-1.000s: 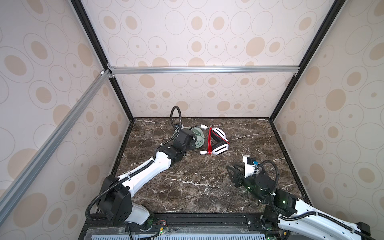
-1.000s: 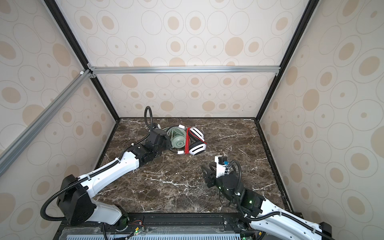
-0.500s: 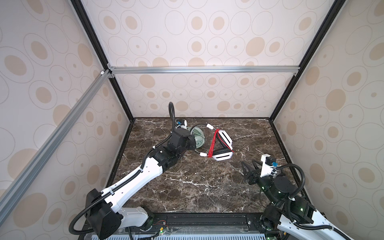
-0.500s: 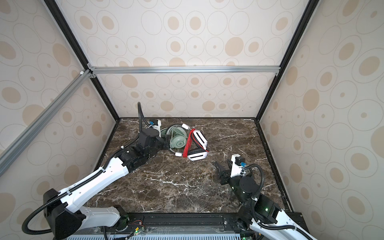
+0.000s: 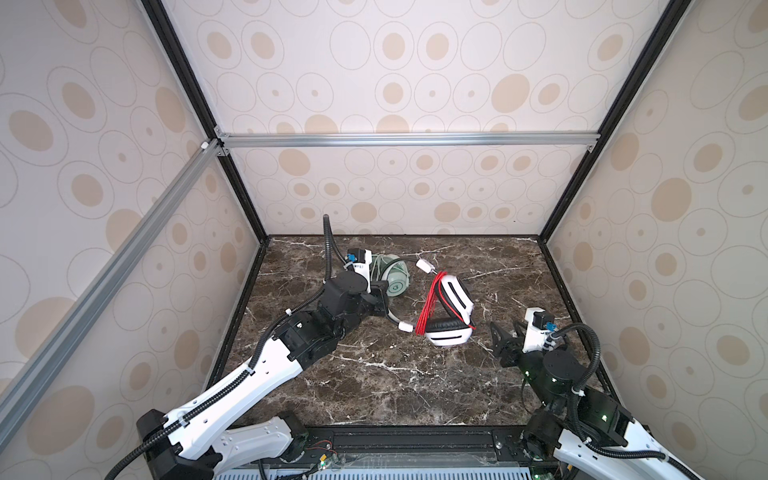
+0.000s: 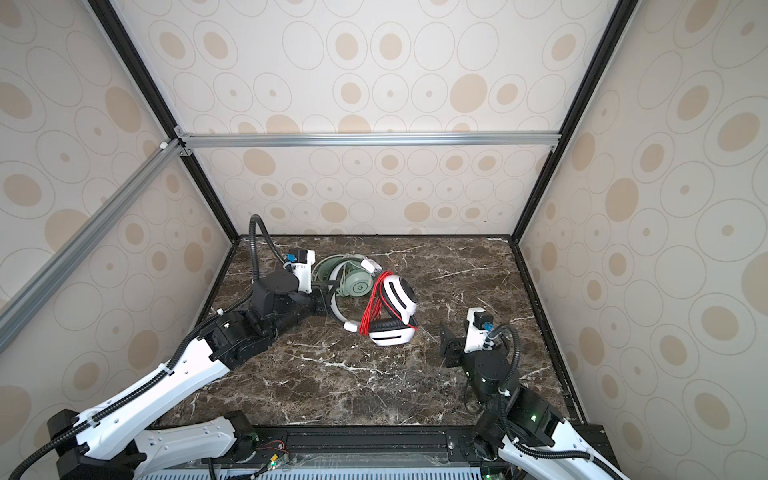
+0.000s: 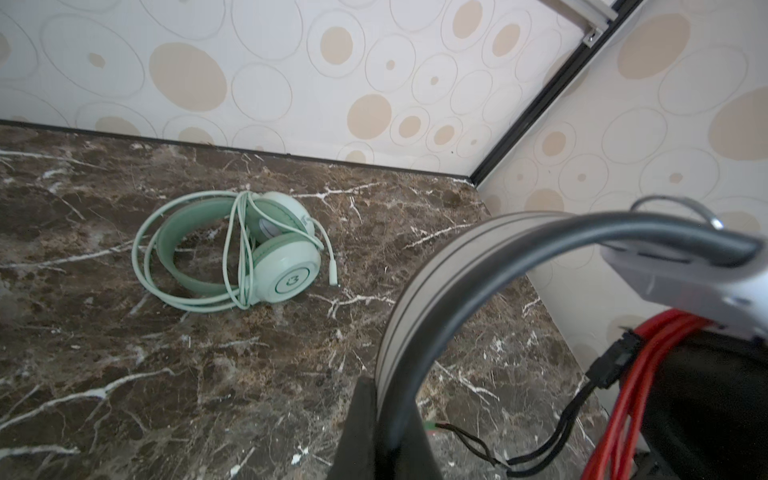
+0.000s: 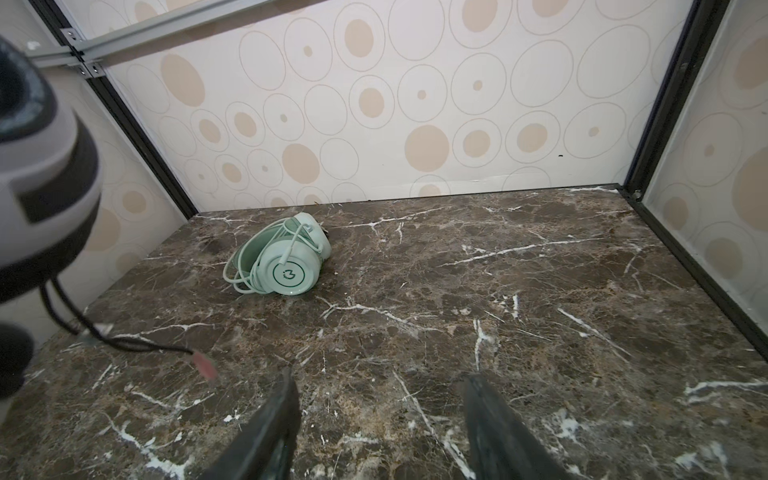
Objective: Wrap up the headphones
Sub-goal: 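Lower the wrapped white headset onto the table with the left gripper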
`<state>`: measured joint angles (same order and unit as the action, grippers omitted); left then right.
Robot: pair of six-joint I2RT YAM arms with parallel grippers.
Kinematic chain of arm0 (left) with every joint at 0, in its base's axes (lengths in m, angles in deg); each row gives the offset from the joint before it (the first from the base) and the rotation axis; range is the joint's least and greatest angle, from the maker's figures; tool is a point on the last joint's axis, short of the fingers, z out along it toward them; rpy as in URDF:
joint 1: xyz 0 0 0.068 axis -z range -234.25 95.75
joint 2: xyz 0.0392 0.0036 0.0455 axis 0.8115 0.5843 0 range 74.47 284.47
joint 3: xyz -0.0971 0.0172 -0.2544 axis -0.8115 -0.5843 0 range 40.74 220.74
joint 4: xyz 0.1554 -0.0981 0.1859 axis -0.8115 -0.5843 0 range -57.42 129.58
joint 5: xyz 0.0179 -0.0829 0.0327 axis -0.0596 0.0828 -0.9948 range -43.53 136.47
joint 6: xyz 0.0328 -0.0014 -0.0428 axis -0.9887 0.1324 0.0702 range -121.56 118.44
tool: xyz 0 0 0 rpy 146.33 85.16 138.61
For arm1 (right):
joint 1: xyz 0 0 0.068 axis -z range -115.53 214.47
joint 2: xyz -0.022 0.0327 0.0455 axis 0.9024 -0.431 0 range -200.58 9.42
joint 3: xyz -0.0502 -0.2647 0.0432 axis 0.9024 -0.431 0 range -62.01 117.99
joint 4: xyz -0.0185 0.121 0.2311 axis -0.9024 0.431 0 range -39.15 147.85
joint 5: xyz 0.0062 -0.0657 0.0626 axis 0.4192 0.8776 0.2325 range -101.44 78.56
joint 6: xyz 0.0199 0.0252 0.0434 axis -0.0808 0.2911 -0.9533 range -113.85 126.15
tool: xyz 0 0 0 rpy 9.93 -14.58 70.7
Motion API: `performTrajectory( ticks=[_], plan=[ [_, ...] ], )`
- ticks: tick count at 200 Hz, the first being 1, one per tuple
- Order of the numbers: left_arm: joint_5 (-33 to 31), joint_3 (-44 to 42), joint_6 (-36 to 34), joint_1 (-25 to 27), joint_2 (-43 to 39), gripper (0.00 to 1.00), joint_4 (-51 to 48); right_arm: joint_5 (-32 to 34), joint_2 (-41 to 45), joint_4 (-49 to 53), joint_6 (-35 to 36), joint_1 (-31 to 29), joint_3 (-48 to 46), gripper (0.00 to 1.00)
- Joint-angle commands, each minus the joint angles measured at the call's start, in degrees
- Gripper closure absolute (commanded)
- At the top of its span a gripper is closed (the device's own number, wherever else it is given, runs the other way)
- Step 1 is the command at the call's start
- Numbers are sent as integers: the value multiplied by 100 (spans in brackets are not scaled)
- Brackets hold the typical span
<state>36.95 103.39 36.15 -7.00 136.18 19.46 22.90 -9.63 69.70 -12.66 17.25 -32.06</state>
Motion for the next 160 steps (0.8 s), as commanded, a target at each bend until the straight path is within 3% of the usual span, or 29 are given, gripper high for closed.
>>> performTrajectory(
  ticks=[1,36,83,160],
  plan=[
    [-106,-97,442,297,-261,100,122,272,-21,277,120,32,304,36],
    [-387,-539,480,731,-387,100,47,392,125,520,169,30,418,36],
    [-375,-1169,558,839,-273,100,530,506,217,809,261,30,637,37],
    [-515,-1036,1040,718,1359,100,1537,580,408,1331,250,31,882,38]
  ],
)
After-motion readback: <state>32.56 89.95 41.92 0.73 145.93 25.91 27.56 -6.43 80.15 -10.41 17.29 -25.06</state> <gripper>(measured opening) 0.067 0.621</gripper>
